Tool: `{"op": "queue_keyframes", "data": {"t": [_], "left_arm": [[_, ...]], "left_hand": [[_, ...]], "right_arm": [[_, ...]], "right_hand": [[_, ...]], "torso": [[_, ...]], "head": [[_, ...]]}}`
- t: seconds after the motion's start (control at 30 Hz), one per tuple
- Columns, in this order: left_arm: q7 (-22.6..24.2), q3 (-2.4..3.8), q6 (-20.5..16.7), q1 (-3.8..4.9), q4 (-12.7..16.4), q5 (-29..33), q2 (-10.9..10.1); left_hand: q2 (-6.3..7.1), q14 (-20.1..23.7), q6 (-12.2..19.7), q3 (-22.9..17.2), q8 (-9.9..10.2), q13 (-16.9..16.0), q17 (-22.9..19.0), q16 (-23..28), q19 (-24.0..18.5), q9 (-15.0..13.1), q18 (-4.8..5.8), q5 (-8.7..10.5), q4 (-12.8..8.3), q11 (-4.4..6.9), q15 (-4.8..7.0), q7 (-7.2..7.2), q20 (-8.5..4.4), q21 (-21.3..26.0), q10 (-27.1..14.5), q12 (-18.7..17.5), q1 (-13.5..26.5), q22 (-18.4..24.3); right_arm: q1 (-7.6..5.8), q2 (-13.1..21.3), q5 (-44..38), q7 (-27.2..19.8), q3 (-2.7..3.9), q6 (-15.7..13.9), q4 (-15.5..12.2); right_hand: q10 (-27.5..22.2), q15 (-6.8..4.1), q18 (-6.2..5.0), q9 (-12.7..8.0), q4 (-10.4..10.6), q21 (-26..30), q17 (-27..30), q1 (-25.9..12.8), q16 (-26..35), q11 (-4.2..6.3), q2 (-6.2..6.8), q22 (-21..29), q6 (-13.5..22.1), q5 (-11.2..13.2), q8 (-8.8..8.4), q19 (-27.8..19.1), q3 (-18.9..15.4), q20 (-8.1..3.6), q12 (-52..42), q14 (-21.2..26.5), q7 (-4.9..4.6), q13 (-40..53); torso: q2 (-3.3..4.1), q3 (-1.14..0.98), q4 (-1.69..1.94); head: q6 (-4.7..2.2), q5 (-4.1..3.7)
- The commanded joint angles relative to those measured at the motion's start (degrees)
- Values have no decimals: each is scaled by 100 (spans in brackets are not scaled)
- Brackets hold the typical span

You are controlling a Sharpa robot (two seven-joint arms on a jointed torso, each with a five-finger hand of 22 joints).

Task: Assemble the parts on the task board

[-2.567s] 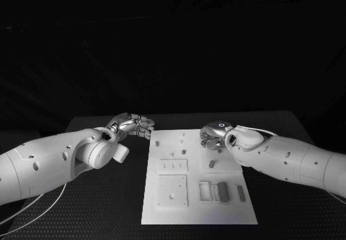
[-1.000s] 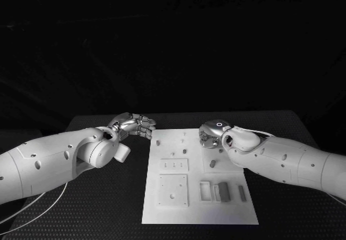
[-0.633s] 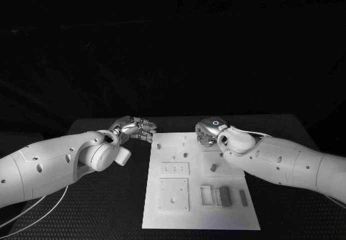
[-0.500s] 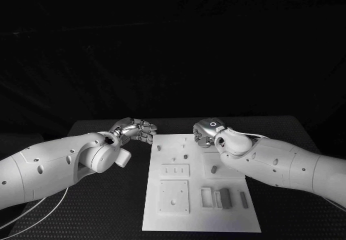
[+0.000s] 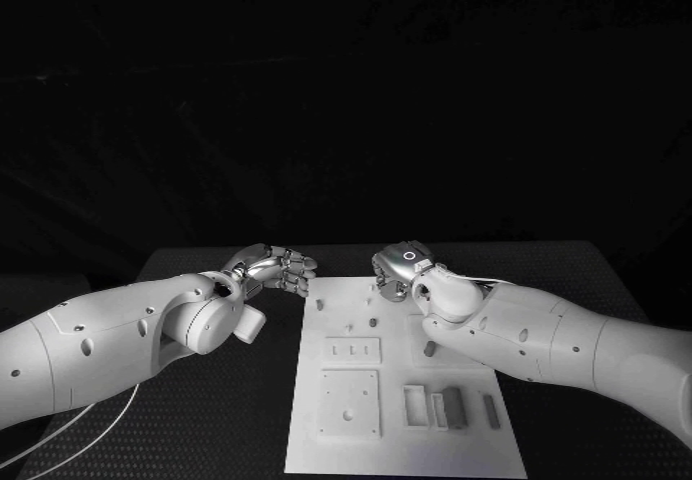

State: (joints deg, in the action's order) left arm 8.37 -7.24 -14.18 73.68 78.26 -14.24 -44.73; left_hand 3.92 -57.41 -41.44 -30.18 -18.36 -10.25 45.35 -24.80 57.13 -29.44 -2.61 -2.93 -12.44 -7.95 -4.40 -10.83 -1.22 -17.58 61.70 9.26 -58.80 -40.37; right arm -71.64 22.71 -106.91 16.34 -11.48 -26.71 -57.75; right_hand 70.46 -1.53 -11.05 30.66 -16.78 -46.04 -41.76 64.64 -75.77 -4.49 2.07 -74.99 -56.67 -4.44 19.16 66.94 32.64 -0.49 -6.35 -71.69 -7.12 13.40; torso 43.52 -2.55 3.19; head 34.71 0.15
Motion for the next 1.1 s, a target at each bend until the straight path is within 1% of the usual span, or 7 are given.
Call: {"op": "queue_keyframes", "data": {"t": [0.03, 0.13, 0.2, 0.43, 0.63, 0.9, 1.1], "left_arm": [[34, 6, 47, 8, -5, 7, 20], [34, 7, 55, 8, -17, 7, 36], [34, 7, 54, 9, -23, 6, 43], [31, 8, 57, 13, -26, 5, 52], [30, 8, 57, 19, -22, 0, 55], [27, 8, 61, 28, -22, -2, 55], [23, 8, 62, 49, -14, -2, 67]], "left_hand": [[49, 29, 45, 7, 21, -8, 7, 23, -49, 9, -81, 11, 23, -51, -11, -199, 3, 21, -8, -28, -13, -6], [50, 29, 46, 8, 22, -9, 9, 25, -50, 9, -81, 11, 24, -52, -11, -199, 4, 21, -7, -29, -12, -7], [49, 29, 46, 8, 22, -10, 11, 26, -50, 9, -81, 11, 24, -52, -12, -200, 4, 21, -7, -31, -12, -7], [49, 28, 47, 9, 23, -11, 16, 30, -51, 9, -81, 11, 25, -52, -12, -200, 4, 22, -7, -34, -12, -9], [48, 28, 48, 10, 23, -12, 19, 33, -51, 9, -81, 11, 26, -52, -12, -201, 4, 23, -7, -36, -11, -11], [49, 27, 49, 11, 24, -14, 24, 37, -52, 8, -81, 11, 27, -52, -12, -201, 5, 23, -6, -40, -11, -13], [49, 27, 49, 11, 24, -15, 27, 40, -53, 8, -81, 11, 28, -52, -13, -201, 5, 24, -5, -41, -11, -14]], "right_arm": [[10, -63, -197, 75, -25, -104, 37], [32, -98, -185, 52, -42, -69, 50], [59, -126, -184, 51, -49, -69, 68], [85, -168, -173, 45, -52, -92, 93], [85, -206, -168, 46, -52, -107, 135], [85, -235, -169, 46, -51, -120, 160], [86, -303, -129, 15, -51, -95, 248]], "right_hand": [[50, -33, -395, -2, 8, -36, -6, 0, -39, -2, 59, -115, -94, -16, 30, 39, -26, -18, -19, -17, 49, 4], [50, -34, -395, -3, 9, -36, -7, -1, -39, -2, 61, -115, -95, -16, 29, 40, -26, -18, -18, -18, 49, 4], [50, -34, -395, -3, 9, -36, -7, -2, -39, -2, 63, -115, -95, -16, 28, 40, -25, -18, -17, -18, 49, 4], [49, -34, -395, -5, 8, -36, -7, -2, -38, -2, 68, -113, -93, -17, 23, 41, -23, -19, -13, -17, 48, 2], [49, -34, -395, -6, 8, -35, -7, -1, -36, -2, 70, -112, -91, -17, 20, 41, -19, -19, -10, -17, 47, 1], [49, -34, -395, -7, 7, -34, -7, 3, -35, -2, 70, -111, -91, -18, 16, 41, -14, -20, -7, -16, 47, -1], [49, -34, -395, -8, 7, -34, -7, 4, -34, -2, 69, -111, -91, -18, 15, 41, -11, -20, -5, -16, 46, -1]], "torso": [[3, 5, 3], [4, 8, 7], [2, 6, 0], [2, -1, -15], [7, 0, -3], [5, -2, -14], [12, 0, -9]], "head": [[-18, 0], [-18, -5], [-14, -2], [13, 39], [8, 45], [22, 73], [45, 55]]}}
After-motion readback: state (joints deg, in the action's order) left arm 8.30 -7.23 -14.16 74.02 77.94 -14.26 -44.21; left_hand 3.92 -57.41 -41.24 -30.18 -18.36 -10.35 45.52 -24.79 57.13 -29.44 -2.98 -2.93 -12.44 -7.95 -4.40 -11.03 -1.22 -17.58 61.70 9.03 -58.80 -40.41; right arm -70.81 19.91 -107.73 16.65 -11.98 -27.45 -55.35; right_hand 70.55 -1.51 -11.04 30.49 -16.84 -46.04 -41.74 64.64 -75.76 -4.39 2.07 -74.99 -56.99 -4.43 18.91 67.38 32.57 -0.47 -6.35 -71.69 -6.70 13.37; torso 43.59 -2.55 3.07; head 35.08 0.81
